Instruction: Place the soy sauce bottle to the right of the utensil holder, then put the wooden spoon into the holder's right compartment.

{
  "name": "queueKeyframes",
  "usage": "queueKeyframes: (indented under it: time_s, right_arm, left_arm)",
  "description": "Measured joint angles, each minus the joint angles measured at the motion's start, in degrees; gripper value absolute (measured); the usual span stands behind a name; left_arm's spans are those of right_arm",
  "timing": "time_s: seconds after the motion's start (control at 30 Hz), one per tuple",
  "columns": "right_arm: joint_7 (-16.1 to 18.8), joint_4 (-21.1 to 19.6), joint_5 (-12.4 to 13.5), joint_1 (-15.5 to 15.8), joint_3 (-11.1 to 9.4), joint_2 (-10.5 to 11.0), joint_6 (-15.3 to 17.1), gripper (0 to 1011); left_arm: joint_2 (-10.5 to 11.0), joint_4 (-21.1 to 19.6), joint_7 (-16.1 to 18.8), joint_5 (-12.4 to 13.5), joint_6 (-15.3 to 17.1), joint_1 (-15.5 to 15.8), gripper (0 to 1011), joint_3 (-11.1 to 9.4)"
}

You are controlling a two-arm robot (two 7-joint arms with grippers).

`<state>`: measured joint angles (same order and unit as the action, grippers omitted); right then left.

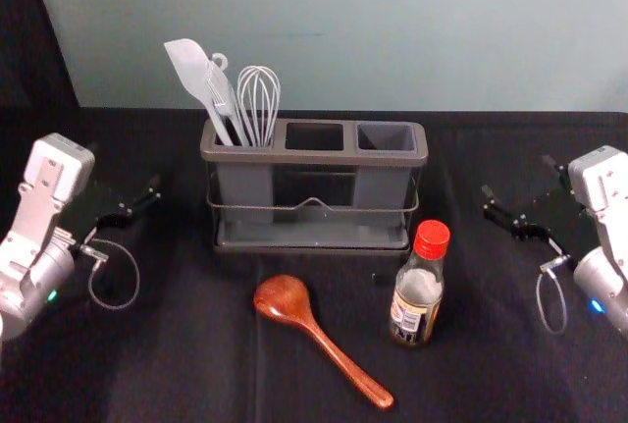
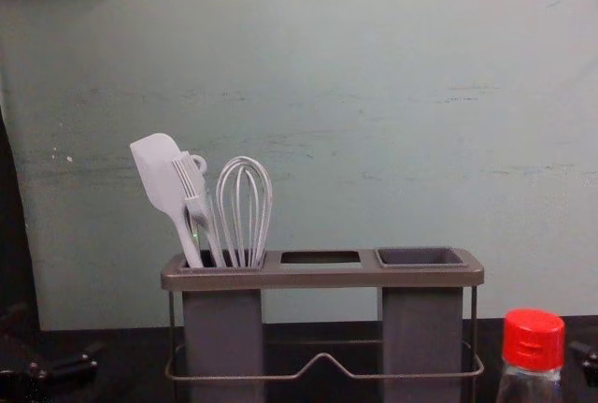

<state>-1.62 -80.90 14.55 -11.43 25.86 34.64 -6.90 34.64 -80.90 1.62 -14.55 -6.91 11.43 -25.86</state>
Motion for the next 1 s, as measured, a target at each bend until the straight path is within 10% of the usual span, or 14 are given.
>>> queueKeyframes:
  time_s: [1.0]
  right_arm:
    - [0.0,0.0,0.0,0.0,0.0,0.0,0.0,1003]
  left_arm:
    - [0.0,0.0,0.0,0.0,0.0,0.0,1000,0.0]
